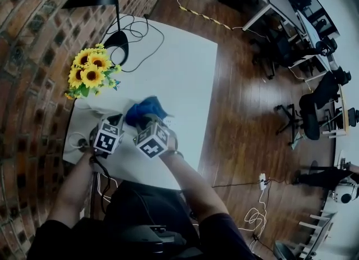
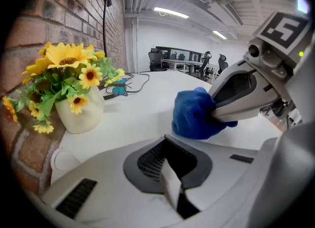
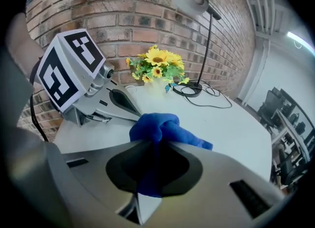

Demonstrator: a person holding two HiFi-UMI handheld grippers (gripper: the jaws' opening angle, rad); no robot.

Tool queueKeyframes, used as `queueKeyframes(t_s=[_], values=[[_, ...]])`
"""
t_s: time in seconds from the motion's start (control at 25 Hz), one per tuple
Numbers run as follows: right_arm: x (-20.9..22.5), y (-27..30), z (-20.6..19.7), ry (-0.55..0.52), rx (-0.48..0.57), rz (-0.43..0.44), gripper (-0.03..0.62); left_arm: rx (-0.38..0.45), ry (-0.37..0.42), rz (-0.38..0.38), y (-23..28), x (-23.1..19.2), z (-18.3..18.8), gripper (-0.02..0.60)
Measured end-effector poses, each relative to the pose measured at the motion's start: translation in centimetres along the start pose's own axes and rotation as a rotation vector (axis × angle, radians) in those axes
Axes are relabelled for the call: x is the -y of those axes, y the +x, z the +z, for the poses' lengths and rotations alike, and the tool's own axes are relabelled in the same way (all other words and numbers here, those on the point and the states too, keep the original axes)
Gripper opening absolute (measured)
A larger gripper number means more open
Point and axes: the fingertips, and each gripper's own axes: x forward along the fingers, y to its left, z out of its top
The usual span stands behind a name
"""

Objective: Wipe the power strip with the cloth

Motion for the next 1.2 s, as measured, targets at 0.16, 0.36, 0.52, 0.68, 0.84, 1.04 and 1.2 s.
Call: queueKeyframes(t_s=[0.16, 0.36, 0.52, 0.68, 0.84, 1.04, 1.2], values=[[0.2, -0.2, -0.5, 0.001, 0.010, 0.010, 0.049, -0.018, 0.009, 0.031, 0.1, -0.1, -0.1, 0.020], [0.9, -0.9, -1.5, 0.012, 0.034, 0.014, 0.049, -0.045, 0.017, 0.070, 0.4, 0.0, -0.1, 0.018], [1.5, -1.5, -2.5, 0.029, 0.054, 0.018, 0.049, -0.066, 0.024, 0.102, 0.3, -0.1, -0.2, 0.018], [2.6, -2.6, -4.0, 0.048, 0.059, 0.023, 0.049, -0.087, 0.038, 0.143, 0.3, -0.1, -0.2, 0.018], [3.6, -3.8, -5.3, 0.055, 0.062, 0.029, 0.049, -0.113, 0.046, 0.155, 0.4, 0.1, -0.2, 0.018], [4.8, -4.5, -6.5, 0.074, 0.068, 0.016, 0.049, -0.124, 0.026, 0.178, 0.5, -0.2, -0.4, 0.017], [5.9, -5.4, -7.3, 0.103, 0.075, 0.001, 0.049, -0.123, 0.010, 0.199, 0.5, -0.6, -0.1, 0.017]])
